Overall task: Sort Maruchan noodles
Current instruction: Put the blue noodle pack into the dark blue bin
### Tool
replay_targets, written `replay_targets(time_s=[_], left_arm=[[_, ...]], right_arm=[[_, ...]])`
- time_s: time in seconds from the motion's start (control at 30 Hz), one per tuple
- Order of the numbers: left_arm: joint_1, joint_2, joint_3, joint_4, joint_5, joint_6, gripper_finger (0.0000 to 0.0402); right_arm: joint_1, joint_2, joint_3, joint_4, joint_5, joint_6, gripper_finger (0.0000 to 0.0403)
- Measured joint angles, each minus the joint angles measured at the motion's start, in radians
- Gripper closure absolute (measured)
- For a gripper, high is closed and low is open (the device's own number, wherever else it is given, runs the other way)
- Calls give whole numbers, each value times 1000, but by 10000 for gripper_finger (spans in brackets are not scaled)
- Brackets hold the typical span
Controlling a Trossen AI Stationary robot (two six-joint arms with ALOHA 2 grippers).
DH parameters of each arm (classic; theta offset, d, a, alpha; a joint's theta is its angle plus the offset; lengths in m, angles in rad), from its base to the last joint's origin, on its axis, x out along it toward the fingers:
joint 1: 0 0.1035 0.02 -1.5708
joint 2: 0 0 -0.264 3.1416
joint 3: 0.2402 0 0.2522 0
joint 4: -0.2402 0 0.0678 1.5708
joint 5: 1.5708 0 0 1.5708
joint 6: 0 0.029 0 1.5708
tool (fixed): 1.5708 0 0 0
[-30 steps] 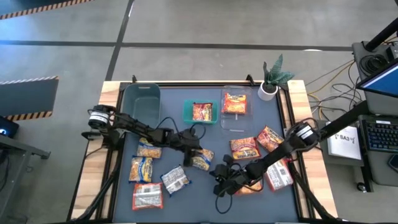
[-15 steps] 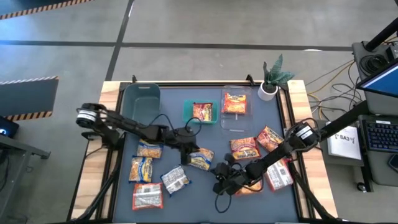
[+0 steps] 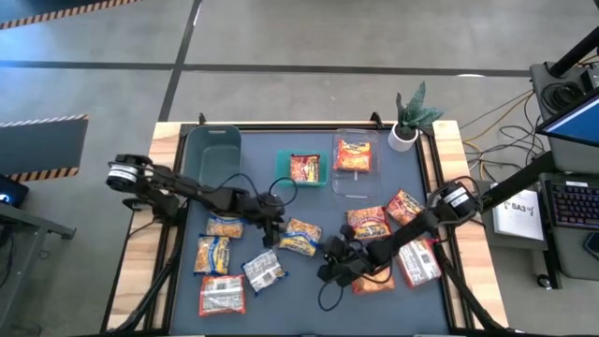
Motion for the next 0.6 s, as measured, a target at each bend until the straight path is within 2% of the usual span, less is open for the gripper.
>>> replay_targets(time_s=[0.27, 0.43, 0.6], left_arm=[[0, 84, 3, 75, 35, -15, 158], [0, 105, 3, 120, 91, -17, 150], [-2, 92, 3, 129, 104, -20, 150]], right_arm=[[-12, 0, 0, 5, -1, -10, 394], [-12, -1, 0, -2, -1, -2, 394], [-13, -1, 0, 4, -15, 1, 394]])
